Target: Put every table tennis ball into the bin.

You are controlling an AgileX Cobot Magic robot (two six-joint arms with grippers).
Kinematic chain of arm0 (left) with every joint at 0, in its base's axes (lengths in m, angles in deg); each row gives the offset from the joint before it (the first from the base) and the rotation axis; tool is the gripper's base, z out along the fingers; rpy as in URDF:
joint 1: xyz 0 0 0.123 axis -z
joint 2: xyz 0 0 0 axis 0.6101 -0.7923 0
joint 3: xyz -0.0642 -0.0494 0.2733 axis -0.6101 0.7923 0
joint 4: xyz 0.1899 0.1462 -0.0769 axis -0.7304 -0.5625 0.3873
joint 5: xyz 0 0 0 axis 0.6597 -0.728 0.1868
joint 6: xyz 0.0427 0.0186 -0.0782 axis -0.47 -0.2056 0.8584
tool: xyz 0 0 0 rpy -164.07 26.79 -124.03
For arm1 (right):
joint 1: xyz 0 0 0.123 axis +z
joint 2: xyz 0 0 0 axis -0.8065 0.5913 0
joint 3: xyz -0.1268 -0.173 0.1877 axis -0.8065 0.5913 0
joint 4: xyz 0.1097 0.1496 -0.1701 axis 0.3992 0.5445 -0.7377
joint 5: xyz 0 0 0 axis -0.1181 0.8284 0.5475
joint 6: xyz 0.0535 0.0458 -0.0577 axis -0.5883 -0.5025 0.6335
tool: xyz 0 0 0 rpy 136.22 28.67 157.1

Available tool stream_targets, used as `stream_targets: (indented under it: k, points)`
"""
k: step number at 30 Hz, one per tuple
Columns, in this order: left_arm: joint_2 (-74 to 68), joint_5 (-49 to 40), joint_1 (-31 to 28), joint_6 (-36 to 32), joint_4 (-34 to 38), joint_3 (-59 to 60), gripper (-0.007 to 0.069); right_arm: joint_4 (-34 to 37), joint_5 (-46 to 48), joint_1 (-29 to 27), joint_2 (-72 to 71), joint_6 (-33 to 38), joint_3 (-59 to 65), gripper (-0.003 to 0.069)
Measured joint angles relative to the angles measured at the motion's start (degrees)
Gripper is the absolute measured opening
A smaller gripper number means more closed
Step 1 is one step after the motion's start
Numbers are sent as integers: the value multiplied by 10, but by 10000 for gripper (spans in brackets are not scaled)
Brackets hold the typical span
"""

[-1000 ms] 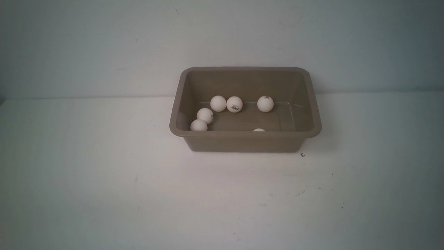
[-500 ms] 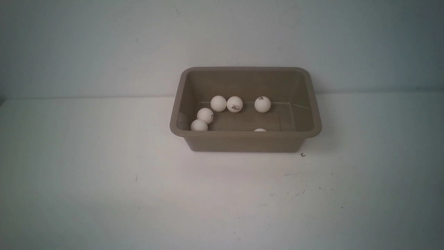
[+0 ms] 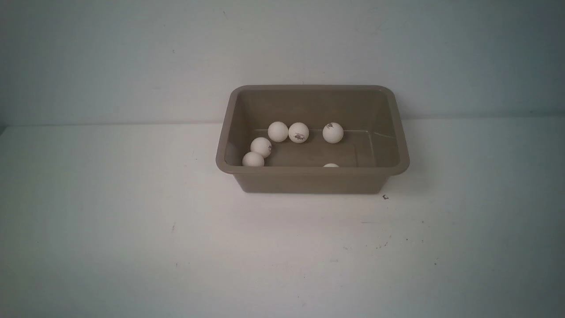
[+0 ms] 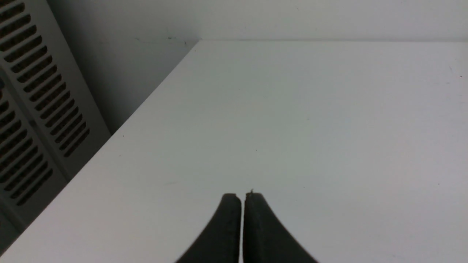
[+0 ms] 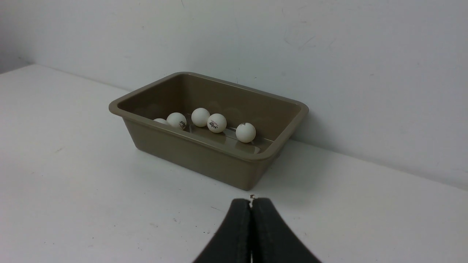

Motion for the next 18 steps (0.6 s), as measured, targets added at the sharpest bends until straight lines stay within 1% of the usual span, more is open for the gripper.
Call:
stream_targets:
  k: [3, 6, 7, 9, 13, 14, 15, 16, 17, 18]
  points:
    - [0, 20, 0, 43, 10, 0, -4, 0, 0, 0, 0, 1, 0, -10]
    - [0, 52, 0, 69, 16, 0, -4, 0, 0, 0, 0, 1, 0, -10]
    - [0, 67, 0, 69, 22, 0, -4, 0, 0, 0, 0, 1, 0, -10]
    - [0, 86, 0, 38, 44, 0, -4, 0, 0, 0, 0, 1, 0, -10]
    - [0, 89, 0, -102, 138, 0, -4, 0, 0, 0, 0, 1, 0, -10]
    - [0, 86, 0, -178, 196, 0, -4, 0, 0, 0, 0, 1, 0, -10]
    - [0, 79, 0, -236, 242, 0, -4, 0, 0, 0, 0, 1, 0, -10]
    - [0, 79, 0, -236, 251, 0, -4, 0, 0, 0, 0, 1, 0, -10]
    - [0, 65, 0, -318, 314, 0, -4, 0, 0, 0, 0, 1, 0, -10]
    - [0, 56, 0, -362, 338, 0, -4, 0, 0, 0, 0, 1, 0, -10]
